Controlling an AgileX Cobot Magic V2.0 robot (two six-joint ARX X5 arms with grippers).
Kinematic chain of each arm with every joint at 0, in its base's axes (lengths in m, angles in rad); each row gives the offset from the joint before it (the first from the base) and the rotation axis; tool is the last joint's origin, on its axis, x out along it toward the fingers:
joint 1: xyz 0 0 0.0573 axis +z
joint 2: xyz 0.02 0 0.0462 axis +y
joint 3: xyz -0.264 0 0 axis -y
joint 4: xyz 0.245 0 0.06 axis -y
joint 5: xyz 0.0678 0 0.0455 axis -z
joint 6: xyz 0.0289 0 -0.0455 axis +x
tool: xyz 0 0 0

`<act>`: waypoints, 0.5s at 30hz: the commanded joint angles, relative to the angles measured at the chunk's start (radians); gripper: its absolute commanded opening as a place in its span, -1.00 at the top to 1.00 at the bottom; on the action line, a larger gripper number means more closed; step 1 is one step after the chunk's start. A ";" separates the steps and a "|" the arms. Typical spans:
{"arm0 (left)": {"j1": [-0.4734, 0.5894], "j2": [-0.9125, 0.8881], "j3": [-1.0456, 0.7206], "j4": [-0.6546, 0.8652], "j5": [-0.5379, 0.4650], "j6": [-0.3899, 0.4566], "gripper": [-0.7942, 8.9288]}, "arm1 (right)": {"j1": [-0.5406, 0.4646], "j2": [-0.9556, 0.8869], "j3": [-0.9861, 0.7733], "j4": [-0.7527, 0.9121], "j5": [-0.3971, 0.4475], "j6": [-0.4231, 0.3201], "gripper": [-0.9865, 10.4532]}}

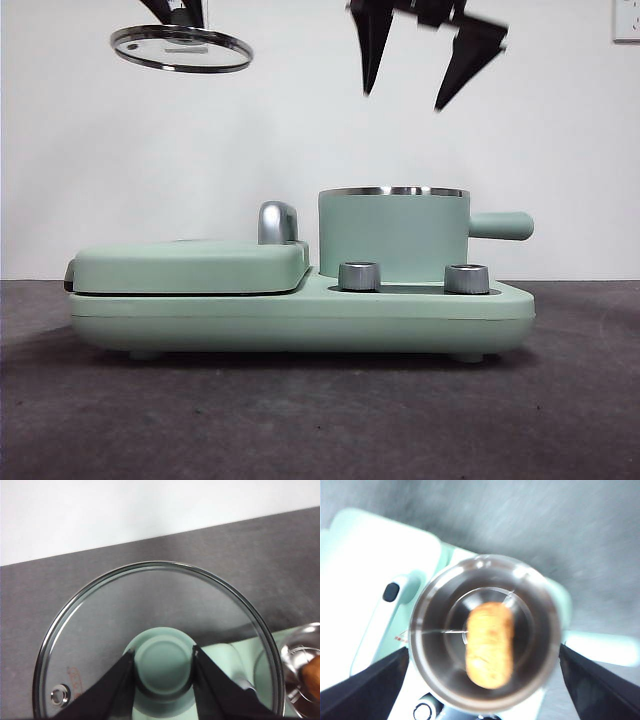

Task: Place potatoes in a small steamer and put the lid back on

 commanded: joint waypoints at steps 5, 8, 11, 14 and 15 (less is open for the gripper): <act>-0.056 -0.002 0.004 0.013 0.001 0.000 0.82 | 0.046 -0.148 -0.032 -0.078 0.029 -0.025 -0.02; -0.085 -0.001 -0.005 0.013 0.001 0.000 0.82 | 0.071 -0.251 -0.109 -0.077 0.033 -0.041 -0.02; -0.116 0.000 -0.011 0.015 0.001 0.000 0.82 | 0.101 -0.378 -0.233 -0.077 0.071 -0.041 -0.02; -0.154 0.000 -0.016 0.016 0.001 0.000 0.82 | 0.129 -0.525 -0.390 -0.077 0.132 -0.041 -0.02; -0.169 0.000 -0.018 0.019 0.001 0.000 0.82 | 0.138 -0.587 -0.456 -0.076 0.151 -0.039 -0.02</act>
